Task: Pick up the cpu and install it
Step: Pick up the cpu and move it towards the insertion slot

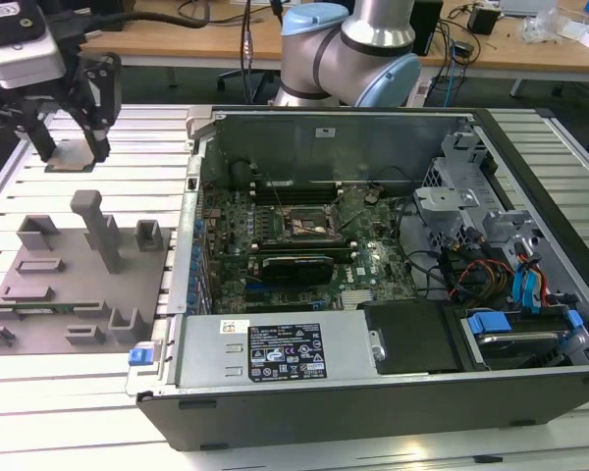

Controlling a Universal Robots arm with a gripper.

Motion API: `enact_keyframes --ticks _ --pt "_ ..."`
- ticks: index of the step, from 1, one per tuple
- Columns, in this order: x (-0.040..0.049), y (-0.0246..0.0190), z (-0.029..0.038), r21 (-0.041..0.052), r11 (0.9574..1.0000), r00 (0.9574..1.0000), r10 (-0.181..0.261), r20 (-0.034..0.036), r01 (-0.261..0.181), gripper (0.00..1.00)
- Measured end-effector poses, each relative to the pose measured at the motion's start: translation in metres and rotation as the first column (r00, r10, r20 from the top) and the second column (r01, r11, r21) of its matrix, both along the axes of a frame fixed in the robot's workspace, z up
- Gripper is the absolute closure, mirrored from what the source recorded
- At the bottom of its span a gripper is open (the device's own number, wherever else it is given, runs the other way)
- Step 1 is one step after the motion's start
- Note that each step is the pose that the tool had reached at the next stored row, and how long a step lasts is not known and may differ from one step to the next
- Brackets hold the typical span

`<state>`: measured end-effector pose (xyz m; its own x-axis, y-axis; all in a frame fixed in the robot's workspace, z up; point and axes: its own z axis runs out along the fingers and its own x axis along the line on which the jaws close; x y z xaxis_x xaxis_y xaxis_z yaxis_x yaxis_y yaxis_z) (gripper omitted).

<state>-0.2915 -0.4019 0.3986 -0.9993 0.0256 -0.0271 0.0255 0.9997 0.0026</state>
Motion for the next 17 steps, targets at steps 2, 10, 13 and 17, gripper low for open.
enact_keyframes --ticks 2,10,13,17 --pt "0.0059 0.0000 -0.0001 0.0001 1.0000 1.0000 0.000 0.0001 0.000 0.45" --pt "0.0335 -0.0001 0.0000 0.0001 1.0000 1.0000 0.000 0.0000 0.000 0.45" --pt "0.0452 0.0000 0.0000 0.0000 1.0000 1.0000 0.000 0.0000 0.000 0.45" --pt "0.0582 0.0000 0.0000 0.0000 1.0000 1.0000 0.000 -0.0001 0.000 0.45"
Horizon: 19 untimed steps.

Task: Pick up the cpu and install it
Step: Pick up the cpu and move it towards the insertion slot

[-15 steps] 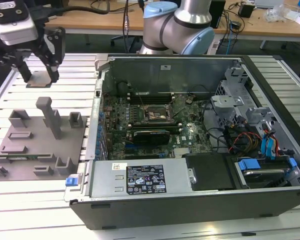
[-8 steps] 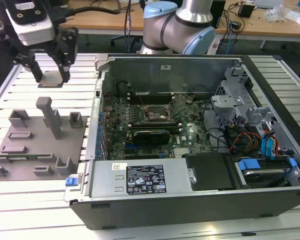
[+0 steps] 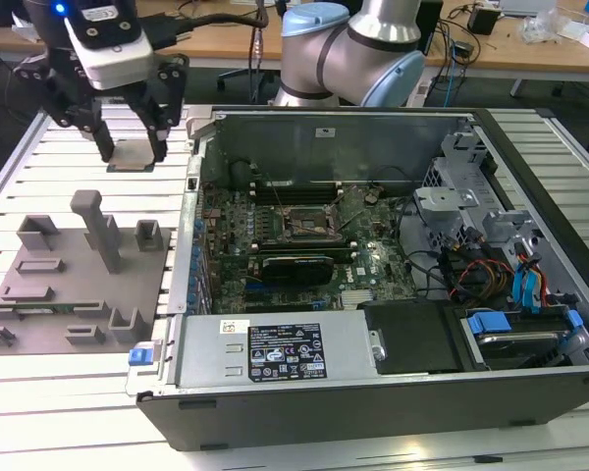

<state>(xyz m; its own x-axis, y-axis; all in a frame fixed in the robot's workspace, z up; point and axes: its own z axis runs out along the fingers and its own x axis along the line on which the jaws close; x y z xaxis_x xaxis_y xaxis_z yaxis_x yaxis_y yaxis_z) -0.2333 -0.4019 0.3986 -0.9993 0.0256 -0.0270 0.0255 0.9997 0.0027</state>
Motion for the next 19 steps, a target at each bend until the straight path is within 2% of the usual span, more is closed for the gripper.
enact_keyframes --ticks 2,3,4,8,9,19 --pt "0.0063 0.0000 0.0000 0.0000 1.0000 1.0000 0.000 0.0001 0.000 0.45" --pt "0.0155 -0.0001 0.0000 0.0000 1.0000 1.0000 0.000 0.0000 0.000 0.45" --pt "0.0210 0.0000 0.0000 0.0000 1.0000 1.0000 0.000 0.0000 0.000 0.45" --pt "0.0370 0.0000 0.0000 0.0000 1.0000 1.0000 0.000 0.0000 0.000 0.45" --pt "0.0447 0.0000 0.0000 0.0000 1.0000 1.0000 0.000 0.0000 0.000 0.45" --pt "0.0957 0.0000 -0.0001 0.0001 1.0000 1.0000 0.000 -0.0017 0.000 0.45"
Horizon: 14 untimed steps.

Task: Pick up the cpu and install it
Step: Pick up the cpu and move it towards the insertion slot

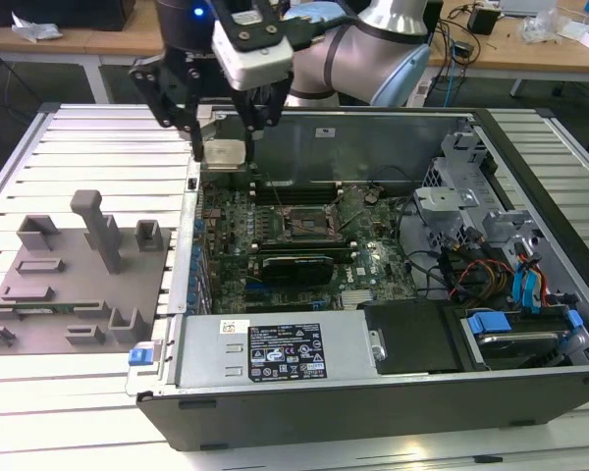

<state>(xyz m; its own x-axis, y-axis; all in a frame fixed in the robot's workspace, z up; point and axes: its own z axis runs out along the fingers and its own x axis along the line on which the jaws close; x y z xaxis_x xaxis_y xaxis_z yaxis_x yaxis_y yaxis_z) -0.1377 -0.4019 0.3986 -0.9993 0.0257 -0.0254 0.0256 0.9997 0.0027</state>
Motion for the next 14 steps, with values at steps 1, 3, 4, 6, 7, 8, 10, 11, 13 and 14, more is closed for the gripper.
enact_keyframes --ticks 1,3,4,6,7,8,10,11,13,14 --pt "0.0042 0.0000 0.0000 -0.0001 1.0000 1.0000 0.000 -0.0002 0.000 0.45" --pt "0.0140 0.0000 0.0000 0.0000 1.0000 1.0000 0.000 -0.0005 0.000 0.45" --pt "0.0201 0.0000 0.0001 -0.0002 1.0000 1.0000 0.000 -0.0010 0.000 0.45" --pt "0.0293 -0.0001 0.0000 -0.0002 1.0000 1.0000 0.000 -0.0017 0.000 0.45" --pt "0.0342 -0.0001 0.0000 -0.0001 1.0000 1.0000 0.000 -0.0021 0.000 0.45" --pt "0.0432 -0.0001 0.0000 0.0000 1.0000 1.0000 0.000 -0.0035 0.000 0.45" --pt "0.0526 -0.0002 -0.0001 -0.0001 1.0000 1.0000 0.000 -0.0044 0.000 0.45" --pt "0.0559 -0.0002 -0.0001 -0.0001 1.0000 1.0000 0.000 -0.0046 0.000 0.45" --pt "0.0580 -0.0002 0.0000 -0.0001 1.0000 1.0000 0.000 -0.0046 0.000 0.45" --pt "0.0584 -0.0002 -0.0001 0.0000 1.0000 1.0000 0.000 -0.0046 0.000 0.45"
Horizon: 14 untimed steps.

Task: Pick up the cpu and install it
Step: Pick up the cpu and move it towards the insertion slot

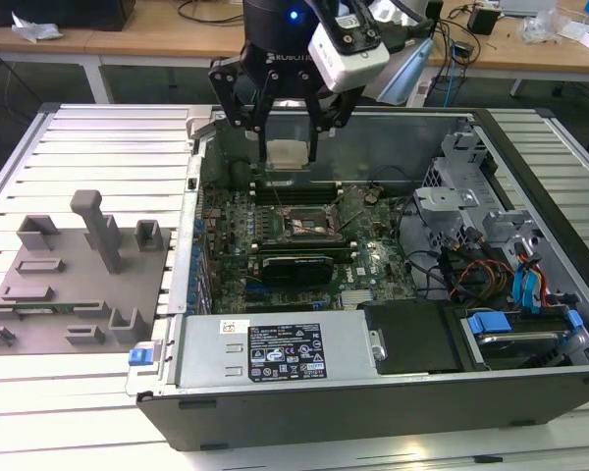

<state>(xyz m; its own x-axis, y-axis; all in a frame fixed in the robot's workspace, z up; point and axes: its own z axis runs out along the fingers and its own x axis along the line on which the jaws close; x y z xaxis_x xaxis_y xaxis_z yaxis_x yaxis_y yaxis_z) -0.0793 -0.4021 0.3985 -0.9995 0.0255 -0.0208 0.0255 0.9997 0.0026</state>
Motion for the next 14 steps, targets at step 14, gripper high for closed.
enact_keyframes --ticks 14 --pt "0.0003 0.0028 -0.0108 0.0001 1.0000 1.0000 0.000 0.0001 0.000 0.45"
